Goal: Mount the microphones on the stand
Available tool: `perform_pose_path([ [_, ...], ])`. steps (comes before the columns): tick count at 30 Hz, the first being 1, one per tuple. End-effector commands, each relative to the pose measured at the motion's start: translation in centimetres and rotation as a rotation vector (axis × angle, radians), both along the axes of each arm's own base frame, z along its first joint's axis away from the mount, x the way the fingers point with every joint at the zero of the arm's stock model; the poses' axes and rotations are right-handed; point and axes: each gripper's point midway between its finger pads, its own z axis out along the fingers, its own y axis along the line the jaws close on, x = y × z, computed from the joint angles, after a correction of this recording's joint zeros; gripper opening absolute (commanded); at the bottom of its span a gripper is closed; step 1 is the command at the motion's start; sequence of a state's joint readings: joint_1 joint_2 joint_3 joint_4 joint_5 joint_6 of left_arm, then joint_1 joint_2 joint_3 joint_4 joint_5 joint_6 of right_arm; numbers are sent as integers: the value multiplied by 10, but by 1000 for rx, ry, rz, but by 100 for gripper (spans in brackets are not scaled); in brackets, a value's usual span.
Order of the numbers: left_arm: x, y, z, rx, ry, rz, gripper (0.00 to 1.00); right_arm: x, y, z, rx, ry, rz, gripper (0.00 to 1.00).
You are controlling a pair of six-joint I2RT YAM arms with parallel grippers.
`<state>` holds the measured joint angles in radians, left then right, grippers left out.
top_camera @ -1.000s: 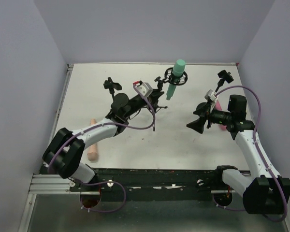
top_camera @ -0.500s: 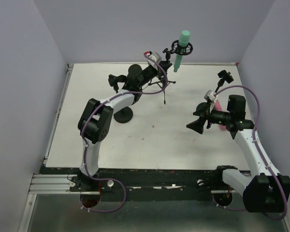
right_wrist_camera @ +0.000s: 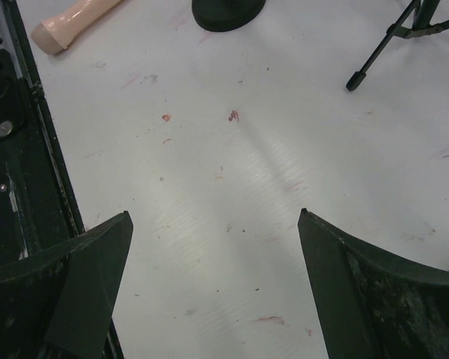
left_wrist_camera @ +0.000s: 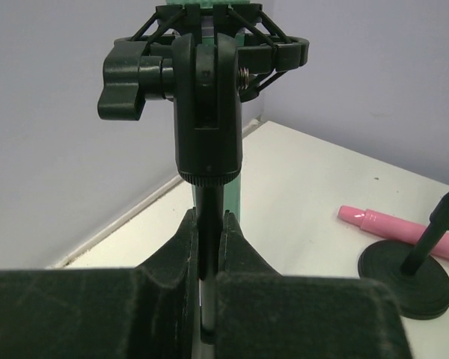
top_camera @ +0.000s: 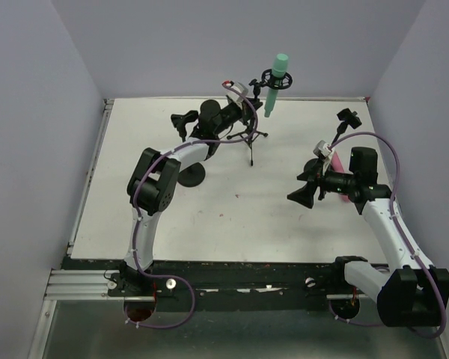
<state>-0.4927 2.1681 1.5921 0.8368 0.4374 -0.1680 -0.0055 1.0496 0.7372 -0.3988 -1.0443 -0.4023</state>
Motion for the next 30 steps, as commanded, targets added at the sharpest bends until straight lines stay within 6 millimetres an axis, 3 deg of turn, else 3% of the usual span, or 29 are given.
perform_pose_path([
  [1,-16,1,32,-45,-116,-30,0,2,0,1,-15,-12,3,100],
  [5,-18,4,25,-39,-97,-23,2,2,-1,1,-19,-15,0,100],
  [13,-33,13,32,-45,-102,-21,47,3,-1,1,-24,-22,-4,100],
  [19,-46,19,42,-49,-113,-25,66,3,-2,1,-29,-23,-8,100],
  [24,-64,25,45,-61,-83,-46,74,4,-3,1,-34,-26,-13,100],
  [30,-96,33,35,-34,-24,-96,77,3,-3,1,-37,-35,-13,100],
])
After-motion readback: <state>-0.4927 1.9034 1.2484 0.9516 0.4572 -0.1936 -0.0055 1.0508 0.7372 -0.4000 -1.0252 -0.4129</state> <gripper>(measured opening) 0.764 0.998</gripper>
